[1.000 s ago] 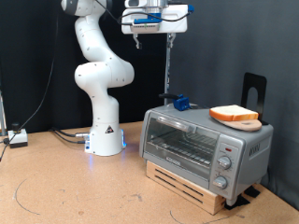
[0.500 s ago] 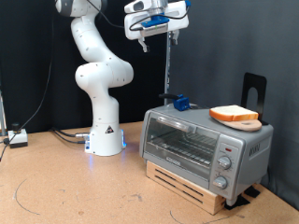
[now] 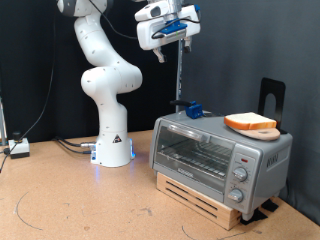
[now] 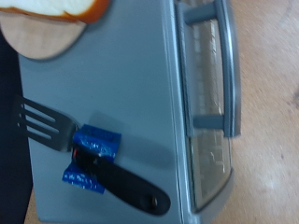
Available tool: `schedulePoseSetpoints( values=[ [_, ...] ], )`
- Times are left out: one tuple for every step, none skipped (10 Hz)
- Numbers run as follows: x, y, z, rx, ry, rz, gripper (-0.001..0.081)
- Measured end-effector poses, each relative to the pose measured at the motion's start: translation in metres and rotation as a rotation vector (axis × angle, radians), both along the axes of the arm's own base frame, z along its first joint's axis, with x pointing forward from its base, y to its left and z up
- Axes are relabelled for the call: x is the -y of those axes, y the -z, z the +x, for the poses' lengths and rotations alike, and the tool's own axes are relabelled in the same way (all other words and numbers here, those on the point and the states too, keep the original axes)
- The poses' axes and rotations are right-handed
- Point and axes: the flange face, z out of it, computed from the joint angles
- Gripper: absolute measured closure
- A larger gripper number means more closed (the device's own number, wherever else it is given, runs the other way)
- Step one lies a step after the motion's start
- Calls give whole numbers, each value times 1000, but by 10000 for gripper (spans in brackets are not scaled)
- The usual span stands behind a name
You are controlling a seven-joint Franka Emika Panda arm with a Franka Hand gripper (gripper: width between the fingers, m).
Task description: Make a piece of toast with the oven
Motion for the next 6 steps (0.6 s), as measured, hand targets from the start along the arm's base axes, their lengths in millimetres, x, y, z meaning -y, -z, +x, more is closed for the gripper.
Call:
schedulePoseSetpoints(
  values=[
    [5, 10, 5, 19, -10, 11, 2],
    [9, 25, 10, 25, -4, 9, 2],
    [13, 39, 15, 15, 5, -1, 2],
    [16, 53, 19, -6, 4, -6, 2],
    [19, 63, 22, -24, 2, -7, 2],
    [21, 72, 23, -41, 0, -8, 2]
  ],
)
